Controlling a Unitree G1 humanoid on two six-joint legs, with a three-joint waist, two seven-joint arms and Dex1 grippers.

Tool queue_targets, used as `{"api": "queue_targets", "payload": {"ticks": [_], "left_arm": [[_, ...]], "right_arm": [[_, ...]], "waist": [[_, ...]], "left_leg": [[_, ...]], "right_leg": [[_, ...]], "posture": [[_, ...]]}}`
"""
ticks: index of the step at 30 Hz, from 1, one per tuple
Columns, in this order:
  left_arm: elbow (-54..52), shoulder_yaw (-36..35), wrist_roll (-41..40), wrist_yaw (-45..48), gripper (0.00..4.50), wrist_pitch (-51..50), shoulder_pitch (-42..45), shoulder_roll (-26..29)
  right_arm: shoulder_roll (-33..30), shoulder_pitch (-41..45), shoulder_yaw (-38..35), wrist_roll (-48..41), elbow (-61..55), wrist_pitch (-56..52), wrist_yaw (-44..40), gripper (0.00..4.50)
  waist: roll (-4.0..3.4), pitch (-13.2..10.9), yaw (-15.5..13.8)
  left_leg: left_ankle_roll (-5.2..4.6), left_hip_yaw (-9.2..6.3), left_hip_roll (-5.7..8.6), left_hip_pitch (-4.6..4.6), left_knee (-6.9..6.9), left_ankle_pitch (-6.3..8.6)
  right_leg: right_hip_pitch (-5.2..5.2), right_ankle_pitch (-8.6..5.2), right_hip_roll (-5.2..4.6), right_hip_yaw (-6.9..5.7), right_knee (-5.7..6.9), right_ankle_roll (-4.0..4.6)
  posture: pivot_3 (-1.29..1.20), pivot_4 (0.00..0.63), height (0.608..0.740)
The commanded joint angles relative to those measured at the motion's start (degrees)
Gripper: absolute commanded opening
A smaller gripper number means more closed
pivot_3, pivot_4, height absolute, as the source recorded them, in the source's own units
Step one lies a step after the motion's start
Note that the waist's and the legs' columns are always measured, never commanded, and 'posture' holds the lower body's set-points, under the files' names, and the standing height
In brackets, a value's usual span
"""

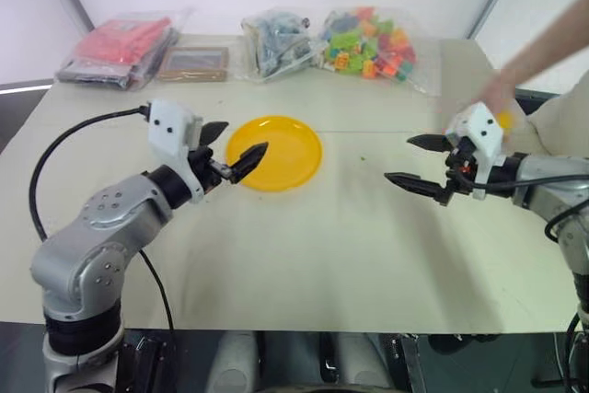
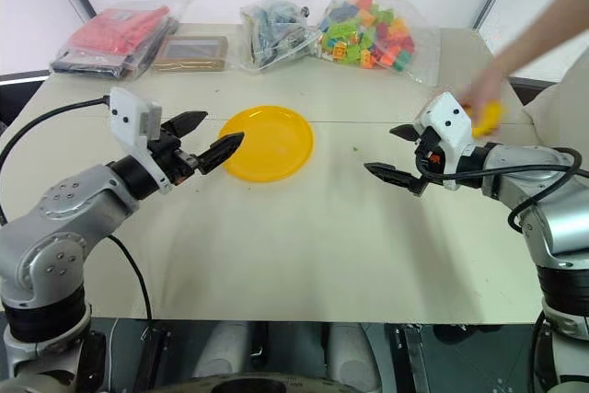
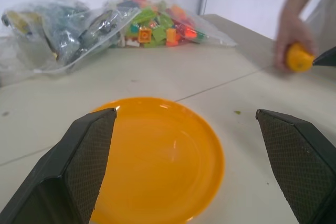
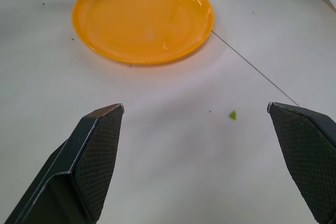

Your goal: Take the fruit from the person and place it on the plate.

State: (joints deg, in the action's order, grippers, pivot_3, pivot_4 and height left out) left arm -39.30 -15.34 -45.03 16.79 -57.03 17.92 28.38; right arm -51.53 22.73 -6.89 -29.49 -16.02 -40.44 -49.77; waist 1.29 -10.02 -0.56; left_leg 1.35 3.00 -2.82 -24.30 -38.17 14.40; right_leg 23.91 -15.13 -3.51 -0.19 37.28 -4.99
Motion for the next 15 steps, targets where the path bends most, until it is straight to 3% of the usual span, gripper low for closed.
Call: {"api": "queue_targets", "payload": {"ticks": [1,6,15], "left_arm": [[-3.0,-3.5,-3.6,2.4,4.46,0.9,-1.2,2.7],[-1.2,-7.3,-7.6,1.5,4.46,0.5,-0.7,5.5],[1.8,-8.1,-6.5,2.3,4.46,3.6,-1.1,9.6]], "right_arm": [[1.0,1.8,-0.5,0.2,-0.5,1.4,0.5,4.50],[1.9,2.0,-0.2,-0.4,-2.2,0.6,0.8,4.50],[2.2,3.9,0.9,0.0,-1.2,0.5,0.4,4.50]], "waist": [[0.00,0.0,0.0],[0.01,0.0,-0.1],[0.01,0.0,-0.1]], "left_leg": [[0.00,0.00,0.00,0.00,0.00,0.00],[0.00,0.01,0.02,-0.01,-0.01,0.00],[0.00,0.02,0.01,0.00,0.00,0.00]], "right_leg": [[0.00,0.00,0.00,0.00,0.00,0.00],[-0.01,-0.01,-0.04,-0.01,0.00,0.01],[0.00,-0.01,-0.02,-0.01,-0.01,0.01]], "posture": [[0.00,0.150,0.731],[0.00,0.150,0.731],[0.00,0.150,0.731]]}}
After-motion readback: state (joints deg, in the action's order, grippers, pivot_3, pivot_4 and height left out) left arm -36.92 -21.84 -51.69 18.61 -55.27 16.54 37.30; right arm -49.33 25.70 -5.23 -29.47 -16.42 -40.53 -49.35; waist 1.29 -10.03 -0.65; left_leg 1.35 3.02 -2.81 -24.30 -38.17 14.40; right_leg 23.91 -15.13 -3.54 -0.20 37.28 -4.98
